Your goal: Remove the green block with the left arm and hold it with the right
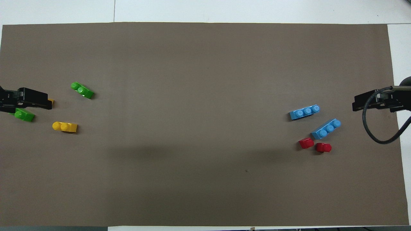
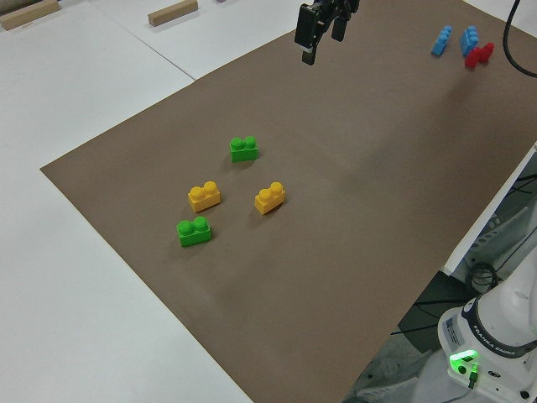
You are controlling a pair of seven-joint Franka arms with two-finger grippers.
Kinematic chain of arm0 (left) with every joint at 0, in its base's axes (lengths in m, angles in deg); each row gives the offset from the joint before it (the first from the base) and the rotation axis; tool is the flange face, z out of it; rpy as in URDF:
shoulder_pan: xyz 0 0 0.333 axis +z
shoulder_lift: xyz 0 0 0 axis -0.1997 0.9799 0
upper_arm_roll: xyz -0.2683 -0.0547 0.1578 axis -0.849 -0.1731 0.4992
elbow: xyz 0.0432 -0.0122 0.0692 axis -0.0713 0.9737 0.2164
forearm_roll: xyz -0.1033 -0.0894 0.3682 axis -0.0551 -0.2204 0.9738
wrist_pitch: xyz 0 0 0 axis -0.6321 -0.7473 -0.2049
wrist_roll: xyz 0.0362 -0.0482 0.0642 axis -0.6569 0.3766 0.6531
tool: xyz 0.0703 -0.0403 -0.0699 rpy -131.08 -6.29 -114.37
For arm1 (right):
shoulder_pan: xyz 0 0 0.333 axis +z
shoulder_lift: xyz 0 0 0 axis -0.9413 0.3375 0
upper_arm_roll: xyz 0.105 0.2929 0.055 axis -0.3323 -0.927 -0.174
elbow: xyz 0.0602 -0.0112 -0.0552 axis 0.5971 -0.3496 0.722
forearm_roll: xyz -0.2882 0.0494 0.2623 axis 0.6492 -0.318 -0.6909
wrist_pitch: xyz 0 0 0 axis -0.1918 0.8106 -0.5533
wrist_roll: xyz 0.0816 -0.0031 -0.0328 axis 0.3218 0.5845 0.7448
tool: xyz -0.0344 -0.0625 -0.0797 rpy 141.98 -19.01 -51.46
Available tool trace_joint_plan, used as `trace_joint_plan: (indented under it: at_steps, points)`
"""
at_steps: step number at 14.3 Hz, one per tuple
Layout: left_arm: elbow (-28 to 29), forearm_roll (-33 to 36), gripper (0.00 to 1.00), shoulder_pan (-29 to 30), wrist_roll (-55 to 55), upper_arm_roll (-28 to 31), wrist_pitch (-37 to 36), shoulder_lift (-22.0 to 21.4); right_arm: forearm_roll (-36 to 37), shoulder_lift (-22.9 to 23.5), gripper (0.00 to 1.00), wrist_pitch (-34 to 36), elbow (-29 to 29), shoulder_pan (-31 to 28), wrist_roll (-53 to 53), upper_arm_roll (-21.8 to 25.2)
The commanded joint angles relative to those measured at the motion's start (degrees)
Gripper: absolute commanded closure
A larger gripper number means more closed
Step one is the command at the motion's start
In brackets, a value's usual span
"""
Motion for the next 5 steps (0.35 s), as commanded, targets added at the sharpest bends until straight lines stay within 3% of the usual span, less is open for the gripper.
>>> trace_joint_plan:
  at_steps: [1, 5]
  points:
    - [1.1, -1.1, 0.0, -0.3, -1.0, 0.7, 0.2, -1.0, 1.5, 0.2, 0.0, 0.7, 0.3, -0.6, 1.7, -0.5]
    - [0.9, -1.1, 0.0, -0.3, -0.9, 0.7, 0.3, -1.0, 1.5, 0.1, 0.0, 0.8, 0.3, -0.6, 1.6, -0.5]
